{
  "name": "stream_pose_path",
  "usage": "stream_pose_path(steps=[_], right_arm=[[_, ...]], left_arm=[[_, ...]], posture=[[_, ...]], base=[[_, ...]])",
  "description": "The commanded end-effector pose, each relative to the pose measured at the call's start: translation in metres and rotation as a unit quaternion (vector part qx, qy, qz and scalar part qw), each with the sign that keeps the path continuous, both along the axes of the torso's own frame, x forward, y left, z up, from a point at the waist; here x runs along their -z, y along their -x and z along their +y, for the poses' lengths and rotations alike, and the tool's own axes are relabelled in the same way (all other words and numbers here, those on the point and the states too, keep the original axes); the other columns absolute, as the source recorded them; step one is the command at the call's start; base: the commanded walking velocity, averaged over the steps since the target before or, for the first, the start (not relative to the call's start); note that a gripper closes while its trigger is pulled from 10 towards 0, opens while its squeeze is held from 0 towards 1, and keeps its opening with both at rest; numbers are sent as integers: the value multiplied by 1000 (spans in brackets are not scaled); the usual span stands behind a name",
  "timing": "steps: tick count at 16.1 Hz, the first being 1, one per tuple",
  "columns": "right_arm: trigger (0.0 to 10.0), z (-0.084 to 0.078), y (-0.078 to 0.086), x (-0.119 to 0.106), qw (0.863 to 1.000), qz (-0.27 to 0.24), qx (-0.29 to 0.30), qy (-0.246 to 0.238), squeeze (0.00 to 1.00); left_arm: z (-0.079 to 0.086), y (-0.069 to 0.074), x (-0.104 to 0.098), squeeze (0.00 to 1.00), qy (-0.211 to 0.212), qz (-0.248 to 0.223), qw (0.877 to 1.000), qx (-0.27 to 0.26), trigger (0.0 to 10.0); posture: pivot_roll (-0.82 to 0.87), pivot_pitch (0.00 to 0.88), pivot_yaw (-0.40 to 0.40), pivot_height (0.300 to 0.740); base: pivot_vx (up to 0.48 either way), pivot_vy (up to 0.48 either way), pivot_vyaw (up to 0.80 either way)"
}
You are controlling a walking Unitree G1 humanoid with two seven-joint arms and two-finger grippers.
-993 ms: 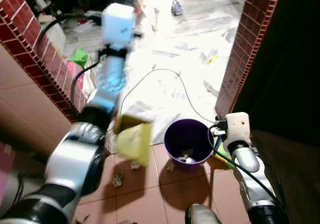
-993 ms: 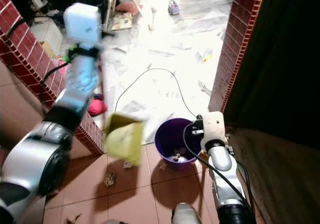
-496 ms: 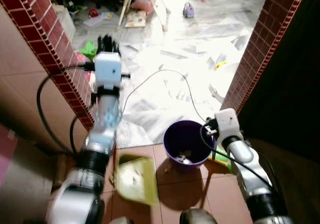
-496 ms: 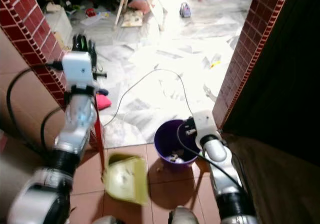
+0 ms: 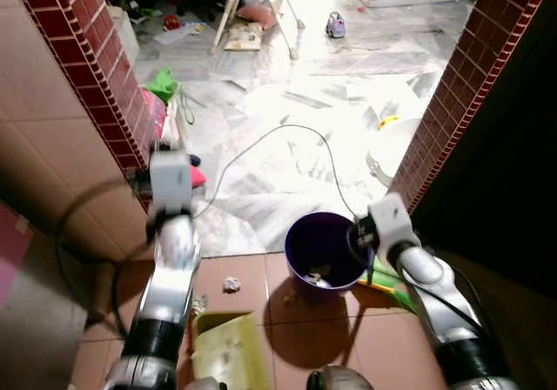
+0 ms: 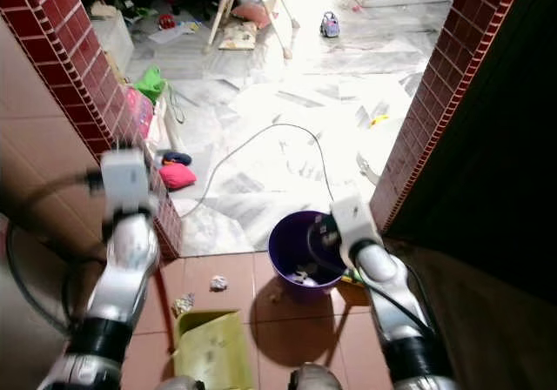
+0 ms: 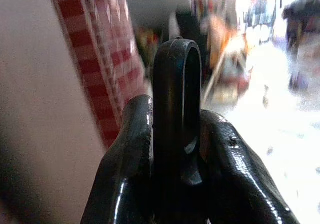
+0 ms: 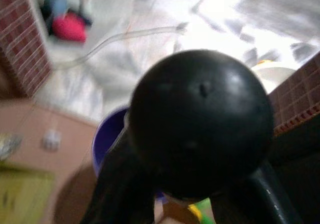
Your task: Sweep floor
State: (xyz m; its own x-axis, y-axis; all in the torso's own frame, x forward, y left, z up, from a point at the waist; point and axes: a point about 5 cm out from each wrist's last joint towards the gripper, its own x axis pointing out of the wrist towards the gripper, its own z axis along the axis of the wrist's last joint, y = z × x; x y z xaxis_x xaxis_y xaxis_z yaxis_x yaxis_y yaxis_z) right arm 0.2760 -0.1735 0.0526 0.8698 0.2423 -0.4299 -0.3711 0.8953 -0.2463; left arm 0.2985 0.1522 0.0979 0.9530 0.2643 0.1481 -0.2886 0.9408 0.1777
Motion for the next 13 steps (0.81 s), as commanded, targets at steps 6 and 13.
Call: stream_pose_path(steps=[6, 13], right_arm=[[10000, 11, 32, 0, 959, 161, -226, -54, 0], [10000, -1, 36, -26, 920, 197, -337, -22, 0]], left_arm=[[-4, 9, 1, 0, 18, 21, 999, 20, 10000], [-8, 5, 0, 0, 8, 20, 999, 35, 10000]], posture=[[-104, 0, 56, 740], [-114, 0, 52, 740]], base=[[0, 0, 0], [0, 0, 0]])
